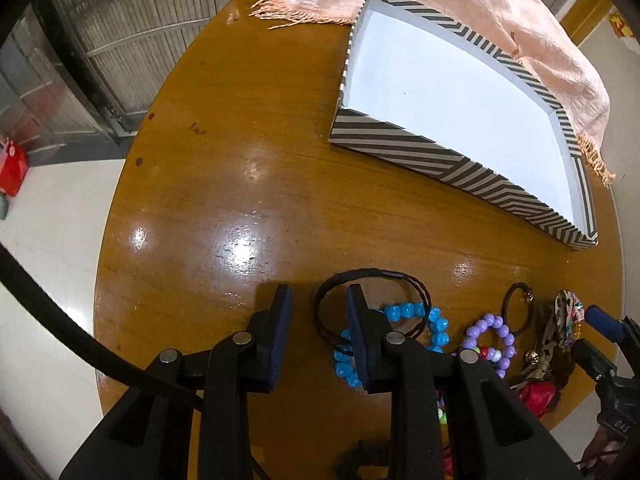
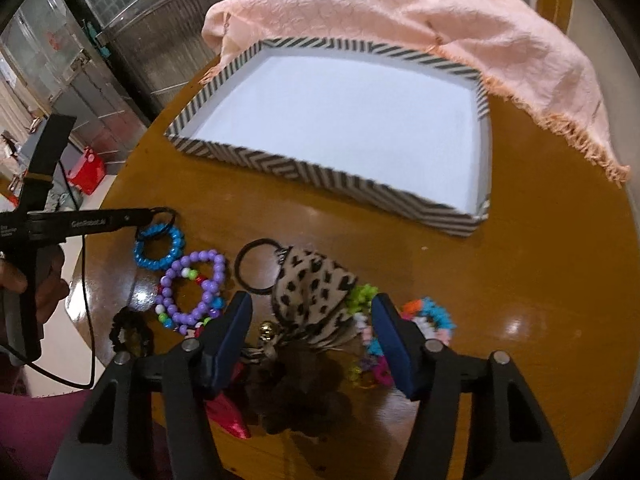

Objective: Organize jewelry
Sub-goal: 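Grasp the leopard-print bow scrunchie with the right gripper while the left grasps black hair tie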

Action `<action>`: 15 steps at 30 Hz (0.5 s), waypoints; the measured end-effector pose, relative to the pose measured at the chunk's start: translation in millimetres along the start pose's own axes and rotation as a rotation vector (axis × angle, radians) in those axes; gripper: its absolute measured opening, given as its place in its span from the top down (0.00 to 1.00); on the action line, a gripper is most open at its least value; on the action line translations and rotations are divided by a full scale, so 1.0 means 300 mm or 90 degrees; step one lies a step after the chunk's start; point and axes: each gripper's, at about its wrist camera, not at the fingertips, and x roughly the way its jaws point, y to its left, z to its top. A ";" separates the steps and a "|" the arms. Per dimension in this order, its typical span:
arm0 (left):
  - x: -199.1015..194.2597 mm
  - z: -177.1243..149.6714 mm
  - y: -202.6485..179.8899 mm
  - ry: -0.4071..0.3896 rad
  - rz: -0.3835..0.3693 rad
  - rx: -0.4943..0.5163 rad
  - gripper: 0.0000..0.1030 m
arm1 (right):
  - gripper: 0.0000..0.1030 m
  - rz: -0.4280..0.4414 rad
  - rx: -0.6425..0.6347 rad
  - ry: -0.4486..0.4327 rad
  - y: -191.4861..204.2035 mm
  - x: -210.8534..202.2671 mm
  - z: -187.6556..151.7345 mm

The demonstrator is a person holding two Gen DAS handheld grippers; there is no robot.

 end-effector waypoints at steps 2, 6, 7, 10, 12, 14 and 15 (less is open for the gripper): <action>0.005 0.002 -0.017 -0.004 0.009 0.011 0.74 | 0.37 -0.001 -0.003 0.011 0.007 0.029 0.002; 0.012 0.010 -0.036 -0.012 0.019 0.020 0.84 | 0.48 0.018 0.008 0.029 0.006 0.079 -0.002; 0.015 0.011 -0.037 -0.015 0.019 0.020 0.87 | 0.56 0.019 0.009 0.032 0.006 0.088 -0.007; 0.016 0.006 -0.031 -0.020 0.017 0.022 0.97 | 0.86 0.036 0.030 0.035 -0.013 0.102 -0.024; 0.009 0.003 -0.023 -0.026 0.017 0.022 0.98 | 0.89 0.063 0.059 0.030 -0.037 0.086 -0.033; -0.009 0.001 -0.003 -0.034 0.010 0.019 0.98 | 0.92 0.077 0.071 0.021 -0.050 0.060 -0.036; -0.018 0.000 0.000 -0.036 0.000 0.015 0.98 | 0.93 0.085 0.080 0.015 -0.058 0.043 -0.036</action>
